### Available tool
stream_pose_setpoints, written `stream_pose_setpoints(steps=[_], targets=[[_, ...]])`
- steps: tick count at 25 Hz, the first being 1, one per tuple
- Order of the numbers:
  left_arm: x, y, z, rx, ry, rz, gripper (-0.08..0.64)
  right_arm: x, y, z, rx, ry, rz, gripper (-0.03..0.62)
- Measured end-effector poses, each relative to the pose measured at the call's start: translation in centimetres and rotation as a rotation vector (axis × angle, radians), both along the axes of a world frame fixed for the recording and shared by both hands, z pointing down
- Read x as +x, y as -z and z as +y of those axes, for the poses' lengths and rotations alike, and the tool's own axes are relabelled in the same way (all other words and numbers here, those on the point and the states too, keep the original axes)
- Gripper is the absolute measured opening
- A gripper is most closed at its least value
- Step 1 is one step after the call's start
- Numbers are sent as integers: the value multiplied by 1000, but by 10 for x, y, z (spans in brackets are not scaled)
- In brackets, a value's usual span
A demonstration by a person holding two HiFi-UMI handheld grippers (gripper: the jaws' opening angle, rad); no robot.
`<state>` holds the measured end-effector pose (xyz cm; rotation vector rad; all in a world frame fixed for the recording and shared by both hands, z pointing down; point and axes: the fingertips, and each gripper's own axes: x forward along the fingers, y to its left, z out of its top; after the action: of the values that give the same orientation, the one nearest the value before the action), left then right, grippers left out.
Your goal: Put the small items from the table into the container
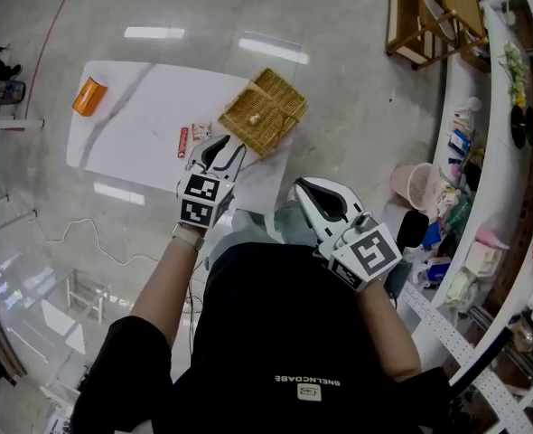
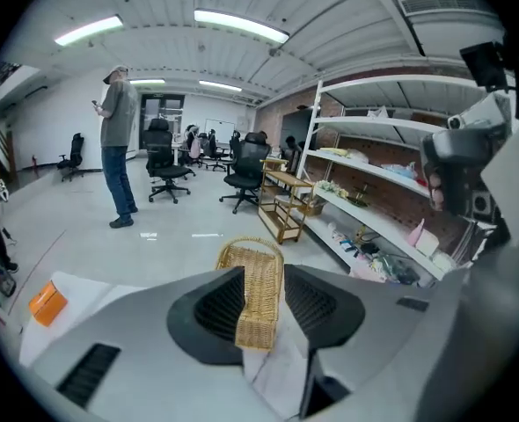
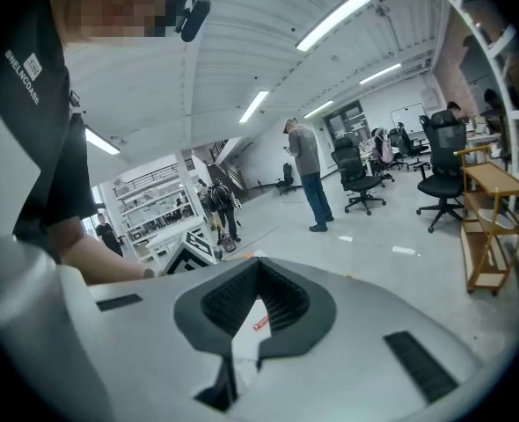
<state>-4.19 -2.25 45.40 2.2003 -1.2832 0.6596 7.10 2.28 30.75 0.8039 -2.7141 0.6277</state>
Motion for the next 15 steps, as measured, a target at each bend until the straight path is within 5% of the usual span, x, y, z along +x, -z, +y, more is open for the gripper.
stream_pose_setpoints(steps=[7, 15], targets=[[-11, 82, 29, 113, 101, 84, 143, -25, 12, -2, 36, 128, -43, 0], [-32, 148, 69, 240, 185, 94, 143, -53, 24, 10, 58, 238, -87, 0]])
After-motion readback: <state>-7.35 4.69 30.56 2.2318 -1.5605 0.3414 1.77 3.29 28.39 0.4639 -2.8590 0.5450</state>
